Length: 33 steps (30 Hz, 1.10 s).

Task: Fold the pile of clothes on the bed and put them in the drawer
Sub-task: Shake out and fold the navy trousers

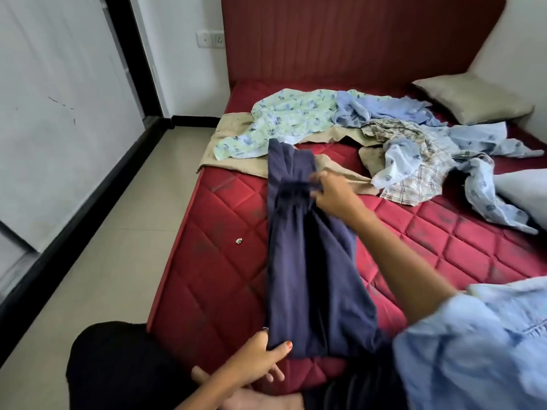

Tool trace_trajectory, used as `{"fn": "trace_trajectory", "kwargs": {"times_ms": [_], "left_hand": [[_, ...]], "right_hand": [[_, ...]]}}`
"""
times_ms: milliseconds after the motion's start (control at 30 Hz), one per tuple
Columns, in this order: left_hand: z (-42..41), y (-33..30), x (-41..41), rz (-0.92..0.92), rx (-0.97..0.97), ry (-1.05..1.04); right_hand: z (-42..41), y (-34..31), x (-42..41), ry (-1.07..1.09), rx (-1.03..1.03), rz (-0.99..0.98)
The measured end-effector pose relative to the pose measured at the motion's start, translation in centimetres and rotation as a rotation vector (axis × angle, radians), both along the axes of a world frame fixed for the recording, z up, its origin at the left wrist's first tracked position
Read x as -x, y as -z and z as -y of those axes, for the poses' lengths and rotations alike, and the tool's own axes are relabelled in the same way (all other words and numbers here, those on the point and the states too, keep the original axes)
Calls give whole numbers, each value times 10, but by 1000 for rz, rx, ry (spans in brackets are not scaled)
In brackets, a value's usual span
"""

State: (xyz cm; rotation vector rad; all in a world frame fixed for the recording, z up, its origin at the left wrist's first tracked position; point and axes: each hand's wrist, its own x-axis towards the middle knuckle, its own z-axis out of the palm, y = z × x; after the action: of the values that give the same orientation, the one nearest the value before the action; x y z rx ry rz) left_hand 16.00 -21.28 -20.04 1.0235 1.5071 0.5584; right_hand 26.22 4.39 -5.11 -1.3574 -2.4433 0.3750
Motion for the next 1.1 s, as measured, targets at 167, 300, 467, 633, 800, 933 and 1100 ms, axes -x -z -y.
{"fn": "trace_trajectory", "kwargs": {"times_ms": [167, 300, 467, 633, 800, 933, 1100], "left_hand": [[-14, 17, 7, 31, 33, -33], [-15, 20, 10, 28, 94, -23], [-14, 13, 11, 38, -2, -46], [-16, -9, 8, 56, -116, -60], [-19, -27, 6, 57, -100, -50], [-15, -50, 9, 55, -86, 17], [-28, -95, 34, -220, -93, 39]], "right_hand": [[41, 138, -16, 47, 305, 380], [74, 161, -39, 42, 241, 218], [123, 160, -71, -95, 332, 201], [163, 144, -93, -298, 165, 304], [177, 134, -90, -321, 107, 379], [175, 115, -86, -317, 101, 310], [181, 71, -82, -386, 45, 401]]}}
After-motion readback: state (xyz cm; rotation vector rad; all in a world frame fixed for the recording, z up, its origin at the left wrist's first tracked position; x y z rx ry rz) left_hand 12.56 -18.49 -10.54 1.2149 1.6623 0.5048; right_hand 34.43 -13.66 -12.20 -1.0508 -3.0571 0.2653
